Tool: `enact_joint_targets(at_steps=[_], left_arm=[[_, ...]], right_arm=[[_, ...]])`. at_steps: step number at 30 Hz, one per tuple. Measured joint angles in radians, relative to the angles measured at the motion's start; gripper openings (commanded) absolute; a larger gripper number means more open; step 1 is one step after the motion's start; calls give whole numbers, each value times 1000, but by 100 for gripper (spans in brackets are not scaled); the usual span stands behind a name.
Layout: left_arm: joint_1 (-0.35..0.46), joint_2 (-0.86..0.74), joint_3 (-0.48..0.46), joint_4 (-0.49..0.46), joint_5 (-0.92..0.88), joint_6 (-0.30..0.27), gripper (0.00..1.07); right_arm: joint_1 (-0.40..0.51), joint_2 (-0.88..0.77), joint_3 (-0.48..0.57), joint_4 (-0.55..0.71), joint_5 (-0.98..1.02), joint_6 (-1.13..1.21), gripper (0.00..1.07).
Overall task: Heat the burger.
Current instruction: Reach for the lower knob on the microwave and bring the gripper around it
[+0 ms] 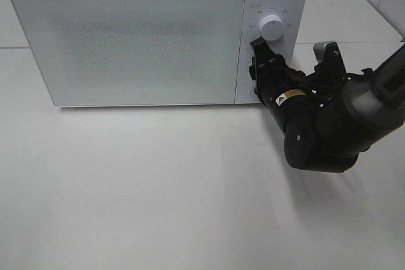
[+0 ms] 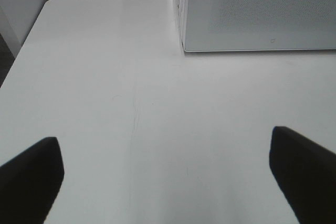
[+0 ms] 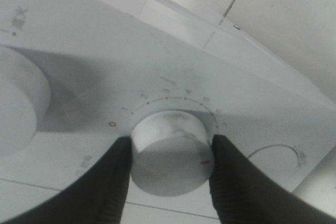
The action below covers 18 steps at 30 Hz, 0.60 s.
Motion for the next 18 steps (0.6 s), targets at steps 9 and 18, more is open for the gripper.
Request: enact_joint_targets(at_steps=[9, 18], left_arm=[[0, 0, 0, 0, 0, 0, 100], [0, 0, 0, 0, 0, 0, 100]], right_arm=[[0, 0, 2, 0, -3, 225, 0], [0, -1, 3, 6, 5, 508, 0]])
